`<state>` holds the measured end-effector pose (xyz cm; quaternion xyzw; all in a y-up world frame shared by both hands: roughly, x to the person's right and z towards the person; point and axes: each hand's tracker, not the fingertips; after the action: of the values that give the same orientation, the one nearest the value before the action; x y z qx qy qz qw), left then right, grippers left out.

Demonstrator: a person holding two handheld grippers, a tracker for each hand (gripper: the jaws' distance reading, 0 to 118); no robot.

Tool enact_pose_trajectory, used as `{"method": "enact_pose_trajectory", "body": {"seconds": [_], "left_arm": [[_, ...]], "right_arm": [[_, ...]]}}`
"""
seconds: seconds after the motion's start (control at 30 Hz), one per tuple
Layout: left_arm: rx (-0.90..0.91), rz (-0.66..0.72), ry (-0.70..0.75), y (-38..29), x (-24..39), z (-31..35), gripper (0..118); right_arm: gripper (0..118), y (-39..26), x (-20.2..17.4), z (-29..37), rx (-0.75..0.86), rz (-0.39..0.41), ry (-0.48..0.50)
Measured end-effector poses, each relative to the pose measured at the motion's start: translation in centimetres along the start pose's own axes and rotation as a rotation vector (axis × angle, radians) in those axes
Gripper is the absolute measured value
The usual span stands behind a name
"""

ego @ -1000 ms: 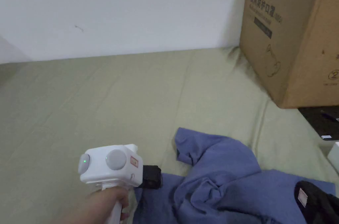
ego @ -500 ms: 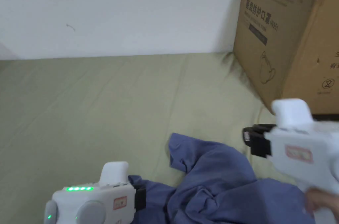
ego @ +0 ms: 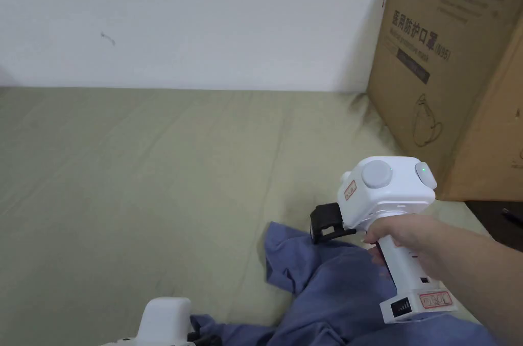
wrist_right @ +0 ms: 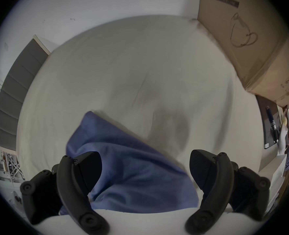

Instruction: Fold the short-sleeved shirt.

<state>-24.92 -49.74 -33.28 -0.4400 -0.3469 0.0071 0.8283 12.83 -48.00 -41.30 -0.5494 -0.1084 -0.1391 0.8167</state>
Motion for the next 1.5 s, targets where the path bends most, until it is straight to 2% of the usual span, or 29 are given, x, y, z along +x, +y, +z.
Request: {"method": "enact_pose_trajectory", "body": {"seconds": [0.03,0.07,0.1,0.13,0.17,0.23,0.43,0.53,0.73,0.97,1.03,1.23,1.4,1.5], "left_arm": [[0.001,0.009,0.000,-0.2,-0.2,0.0,1],[0.013,0.027,0.008,-0.6,-0.4,0.1,1],[0.034,0.047,0.018,-1.0,-0.5,0.1,1],[0.041,0.066,0.014,-1.4,-0.8,0.2,1],[0.039,0.077,0.008,-1.7,-1.0,0.2,1],[0.034,0.084,0.008,-2.1,-1.2,0.3,1],[0.066,0.057,0.030,-0.5,-0.5,4.5,1],[0.151,0.034,0.070,1.7,-0.5,8.9,1],[0.327,0.030,0.077,6.7,-0.3,19.8,1],[0.503,-0.041,0.091,12.3,2.3,31.6,1],[0.547,-0.042,0.085,13.8,3.2,34.1,1],[0.620,-0.100,0.135,18.5,4.9,38.5,1],[0.657,-0.075,0.154,22.5,4.6,38.8,1],[0.689,-0.068,0.186,24.9,4.1,37.9,1]], "right_arm": [[84,0.0,-0.3,-0.4,-0.015,0.021,0.005],[29,-0.1,-0.5,-0.7,-0.046,0.051,0.025],[2,-0.3,-0.6,-0.9,-0.073,0.074,0.039],[2,-0.8,-0.7,-0.9,-0.073,0.092,0.008],[2,-1.3,-0.6,-0.2,-0.045,0.093,0.018],[2,-1.7,-0.1,1.5,0.012,0.089,0.105],[2,-3.9,4.3,12.5,0.224,0.038,0.135],[2,-5.9,6.4,20.1,0.324,-0.028,0.188],[2,-11.0,7.7,34.5,0.505,-0.071,0.243],[2,-13.5,7.1,46.5,0.691,-0.048,0.235],[2,-13.1,7.0,48.9,0.722,-0.047,0.242],[2,-10.4,5.9,54.1,0.813,-0.023,0.185],[2,-6.5,5.2,55.8,0.873,-0.033,0.141],[2,-3.6,4.5,56.5,0.914,-0.077,0.121]]}}
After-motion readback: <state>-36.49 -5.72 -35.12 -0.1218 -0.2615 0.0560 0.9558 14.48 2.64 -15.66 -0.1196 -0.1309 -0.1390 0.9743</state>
